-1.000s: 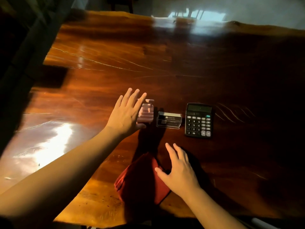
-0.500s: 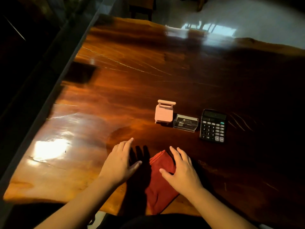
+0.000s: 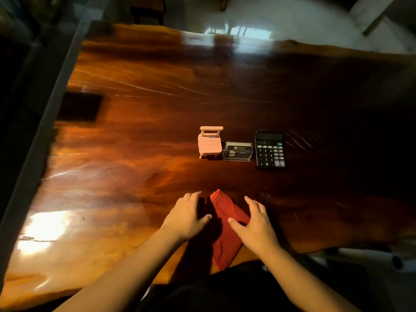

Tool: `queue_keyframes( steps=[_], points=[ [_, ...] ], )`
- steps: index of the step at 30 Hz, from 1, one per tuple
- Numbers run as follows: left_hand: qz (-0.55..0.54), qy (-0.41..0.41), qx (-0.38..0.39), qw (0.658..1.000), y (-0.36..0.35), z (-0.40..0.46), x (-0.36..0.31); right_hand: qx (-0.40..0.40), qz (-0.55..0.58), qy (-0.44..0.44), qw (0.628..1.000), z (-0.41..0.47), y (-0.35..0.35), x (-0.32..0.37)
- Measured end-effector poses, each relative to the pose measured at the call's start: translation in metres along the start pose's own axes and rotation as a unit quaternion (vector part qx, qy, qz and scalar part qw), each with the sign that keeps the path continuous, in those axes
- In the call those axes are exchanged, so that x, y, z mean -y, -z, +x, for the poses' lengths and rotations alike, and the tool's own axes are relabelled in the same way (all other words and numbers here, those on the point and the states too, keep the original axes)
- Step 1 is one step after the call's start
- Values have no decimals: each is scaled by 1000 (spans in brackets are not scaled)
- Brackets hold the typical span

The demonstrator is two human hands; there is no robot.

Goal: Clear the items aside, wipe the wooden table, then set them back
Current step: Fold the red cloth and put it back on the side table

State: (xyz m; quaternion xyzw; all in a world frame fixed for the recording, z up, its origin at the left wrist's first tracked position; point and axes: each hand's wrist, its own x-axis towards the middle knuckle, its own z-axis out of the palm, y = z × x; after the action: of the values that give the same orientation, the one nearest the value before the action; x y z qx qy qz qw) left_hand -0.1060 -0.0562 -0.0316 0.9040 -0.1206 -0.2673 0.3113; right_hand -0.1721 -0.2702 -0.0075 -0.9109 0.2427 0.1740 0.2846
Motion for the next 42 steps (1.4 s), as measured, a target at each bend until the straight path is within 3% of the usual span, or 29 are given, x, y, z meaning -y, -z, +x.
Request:
queue_keyframes(
  steps=[4,8,14,17,26,34,42],
  points=[
    [-7,43,34,998,-4,21,-8,-15,131,-133,982,2,-9,-8],
    [-38,109,44,992,-11,39,-16,-28,303,-233,924,9,-18,-10],
    [-41,179,47,982,-24,50,-30,-43,381,-309,870,18,-20,-14],
    [-37,190,42,980,-29,56,-40,-35,394,-319,862,21,-21,-22],
    [-38,191,30,980,-20,46,-46,67,376,-243,892,11,-7,-42],
    [-253,177,60,949,-5,4,-63,169,391,-94,900,-28,34,-57],
    [-357,58,86,928,-2,-45,-128,125,386,37,913,-76,109,-89]
  ],
)
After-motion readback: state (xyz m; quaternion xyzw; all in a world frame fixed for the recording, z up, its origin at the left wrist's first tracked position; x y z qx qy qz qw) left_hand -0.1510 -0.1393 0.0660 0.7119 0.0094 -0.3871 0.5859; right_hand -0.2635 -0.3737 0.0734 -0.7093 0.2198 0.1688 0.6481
